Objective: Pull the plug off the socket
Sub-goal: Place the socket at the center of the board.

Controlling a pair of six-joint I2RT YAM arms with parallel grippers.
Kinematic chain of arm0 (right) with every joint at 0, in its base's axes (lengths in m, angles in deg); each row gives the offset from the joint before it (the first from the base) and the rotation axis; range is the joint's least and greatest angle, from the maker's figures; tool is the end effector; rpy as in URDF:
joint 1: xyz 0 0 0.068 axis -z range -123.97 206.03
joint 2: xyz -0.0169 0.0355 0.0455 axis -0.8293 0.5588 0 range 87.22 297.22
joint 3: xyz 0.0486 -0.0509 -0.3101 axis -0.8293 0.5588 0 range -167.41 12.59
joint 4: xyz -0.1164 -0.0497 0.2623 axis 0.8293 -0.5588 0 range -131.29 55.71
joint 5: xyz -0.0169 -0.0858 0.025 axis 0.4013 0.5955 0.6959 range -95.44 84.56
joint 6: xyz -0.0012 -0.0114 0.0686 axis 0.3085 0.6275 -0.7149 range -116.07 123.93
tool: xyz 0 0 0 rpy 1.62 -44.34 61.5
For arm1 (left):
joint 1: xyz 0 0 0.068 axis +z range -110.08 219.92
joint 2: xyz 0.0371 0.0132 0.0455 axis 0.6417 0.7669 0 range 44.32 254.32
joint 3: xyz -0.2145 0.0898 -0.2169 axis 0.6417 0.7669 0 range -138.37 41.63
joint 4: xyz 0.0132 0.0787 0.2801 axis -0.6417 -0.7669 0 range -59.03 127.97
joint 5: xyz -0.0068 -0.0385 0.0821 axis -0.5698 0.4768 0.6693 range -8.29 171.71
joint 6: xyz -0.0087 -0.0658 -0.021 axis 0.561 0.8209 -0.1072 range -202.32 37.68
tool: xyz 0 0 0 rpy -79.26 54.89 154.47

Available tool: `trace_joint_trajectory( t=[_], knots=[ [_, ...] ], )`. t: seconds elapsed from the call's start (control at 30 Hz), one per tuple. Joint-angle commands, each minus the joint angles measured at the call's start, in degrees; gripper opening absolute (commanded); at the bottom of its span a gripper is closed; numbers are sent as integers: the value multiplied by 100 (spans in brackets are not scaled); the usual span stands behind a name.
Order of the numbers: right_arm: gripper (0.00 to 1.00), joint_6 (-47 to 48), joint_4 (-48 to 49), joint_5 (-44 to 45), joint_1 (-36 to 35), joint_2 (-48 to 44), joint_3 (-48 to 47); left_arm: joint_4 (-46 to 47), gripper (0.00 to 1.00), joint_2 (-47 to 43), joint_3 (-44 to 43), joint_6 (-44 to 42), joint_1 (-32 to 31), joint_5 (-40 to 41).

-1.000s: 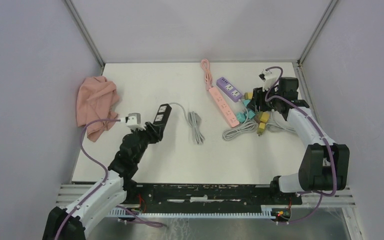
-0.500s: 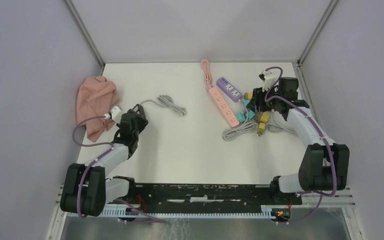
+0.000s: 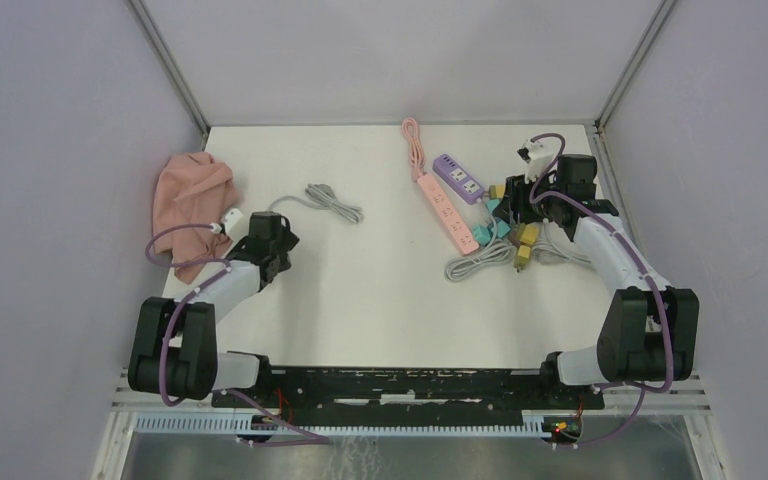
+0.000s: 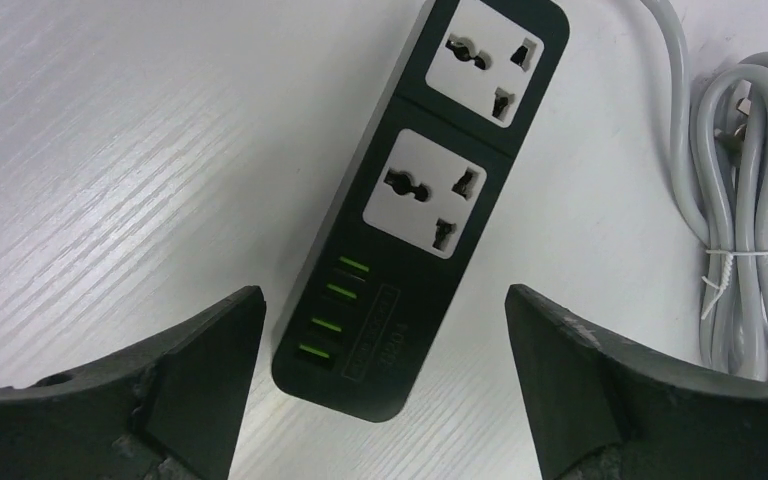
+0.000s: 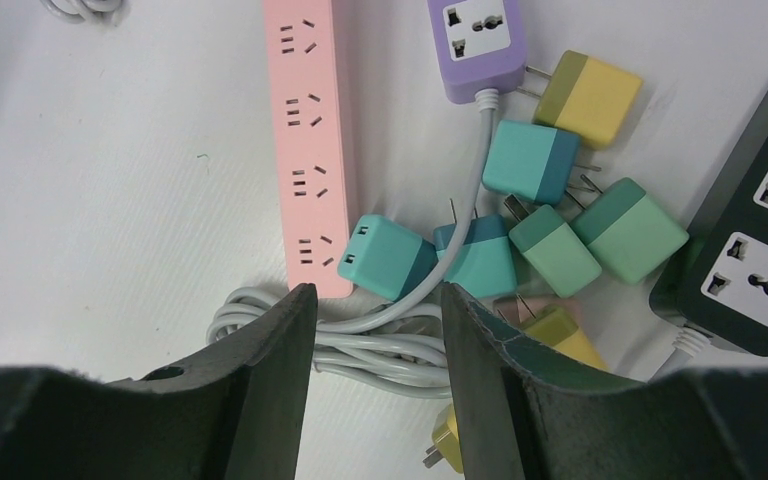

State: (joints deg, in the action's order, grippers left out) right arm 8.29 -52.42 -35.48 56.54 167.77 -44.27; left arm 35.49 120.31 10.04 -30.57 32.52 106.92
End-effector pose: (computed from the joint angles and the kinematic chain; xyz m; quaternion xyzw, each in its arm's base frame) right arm 0.3383 0.0252 0.2816 -0.1353 0.8777 0.2196 0.4039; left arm 0.2710 -0.0108 0.1727 -0.4169 0.8102 -0.0005 0.4121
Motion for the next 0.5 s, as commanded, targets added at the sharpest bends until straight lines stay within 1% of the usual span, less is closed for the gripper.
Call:
trace_joint_trajectory(
  t=[0.0,0.03,0.17,0.27,0.33,0.4,0.47],
  knots=[
    [55,68,-18,-223,24,-189,-162,-862,98,-218,-540,188,15,95],
    [55,101,-85,-254,24,-199,-207,-975,100,-310,-582,193,10,28],
    [55,323,-236,-503,20,-332,-254,-1180,100,-883,-525,154,19,-352],
    [55,753,-568,-1003,20,-440,-358,-1170,100,-1526,-426,-15,19,-747],
    [55,1114,-962,-1385,27,-445,-518,-1044,100,-1906,-352,-231,15,-1131],
    [55,1388,-1359,-1711,30,-429,-692,-771,100,-2310,-248,-565,15,-1781],
    [55,1641,-1722,-1882,31,-454,-859,-156,100,-2684,-96,-943,17,-2759]
  ],
)
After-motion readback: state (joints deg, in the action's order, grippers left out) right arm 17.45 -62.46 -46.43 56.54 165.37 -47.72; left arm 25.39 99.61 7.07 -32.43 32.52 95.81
